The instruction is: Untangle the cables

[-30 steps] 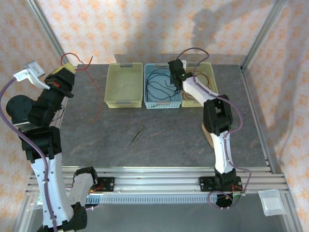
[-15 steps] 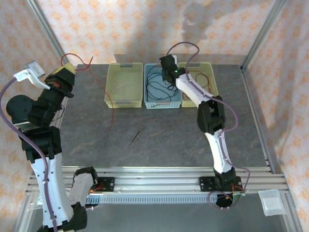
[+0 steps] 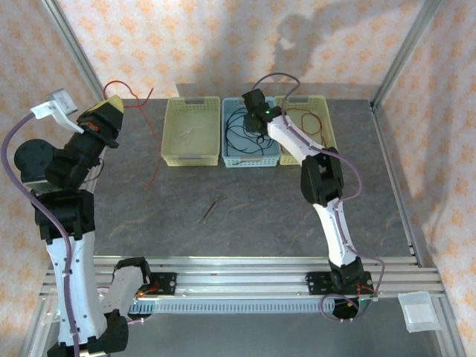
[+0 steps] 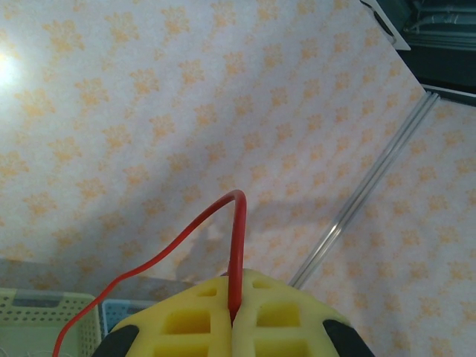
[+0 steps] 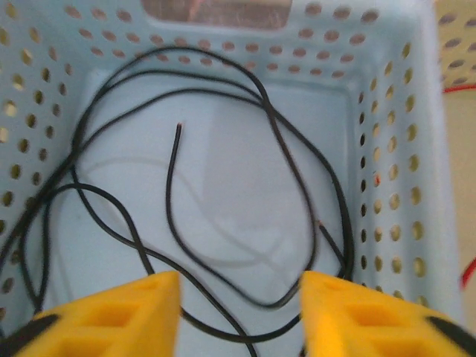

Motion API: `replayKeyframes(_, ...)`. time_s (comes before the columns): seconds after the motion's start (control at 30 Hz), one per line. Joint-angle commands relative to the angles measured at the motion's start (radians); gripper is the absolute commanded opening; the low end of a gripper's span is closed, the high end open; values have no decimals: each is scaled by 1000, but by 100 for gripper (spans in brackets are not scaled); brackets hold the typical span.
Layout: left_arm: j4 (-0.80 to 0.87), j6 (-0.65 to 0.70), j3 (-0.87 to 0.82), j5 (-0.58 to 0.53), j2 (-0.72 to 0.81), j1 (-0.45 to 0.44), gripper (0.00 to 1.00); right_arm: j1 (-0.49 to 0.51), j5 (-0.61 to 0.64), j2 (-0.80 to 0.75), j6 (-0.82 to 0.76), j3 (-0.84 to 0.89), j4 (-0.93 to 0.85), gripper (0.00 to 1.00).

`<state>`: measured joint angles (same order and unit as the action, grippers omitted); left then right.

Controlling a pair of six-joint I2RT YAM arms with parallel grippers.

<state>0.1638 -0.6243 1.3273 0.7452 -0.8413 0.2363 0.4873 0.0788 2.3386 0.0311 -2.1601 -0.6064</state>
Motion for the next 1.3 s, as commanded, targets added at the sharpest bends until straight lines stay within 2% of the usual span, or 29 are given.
replayKeyframes(0.0,-45,-1,33,-1,-9,-33,0,-3,42,-179,-15,-15,2,61)
replayKeyframes(0.1,-53,10,33,-39,-26,-96,0,-4,62,-299,-26,88,61,82)
replayKeyframes(0.17,-55,25,36,-76,-42,-157,0,-6,30,-387,-32,171,117,86)
replayKeyframes(0.23,-52,54,51,-127,-67,-231,0,-9,-52,-496,-32,292,217,85)
replayKeyframes(0.4,-50,131,133,-270,-158,-438,0,-10,-488,-809,-74,679,603,77)
replayKeyframes(0.5,-65,153,191,-317,-221,-511,0,-9,-672,-947,-47,839,777,74)
replayKeyframes(0.6,-80,167,256,-349,-277,-558,0,-9,-782,-1051,-65,944,863,74)
replayKeyframes(0.7,-96,171,310,-370,-318,-582,0,0,-824,-1143,-40,1107,1075,74)
replayKeyframes(0.93,-110,158,372,-364,-355,-606,0,3,-911,-1050,28,1131,1291,78)
replayKeyframes(1.13,-95,156,375,-370,-349,-609,0,64,-926,-889,-41,971,1252,72)
replayKeyframes(1.27,-99,152,367,-372,-341,-611,0,93,-882,-802,-54,893,1263,68)
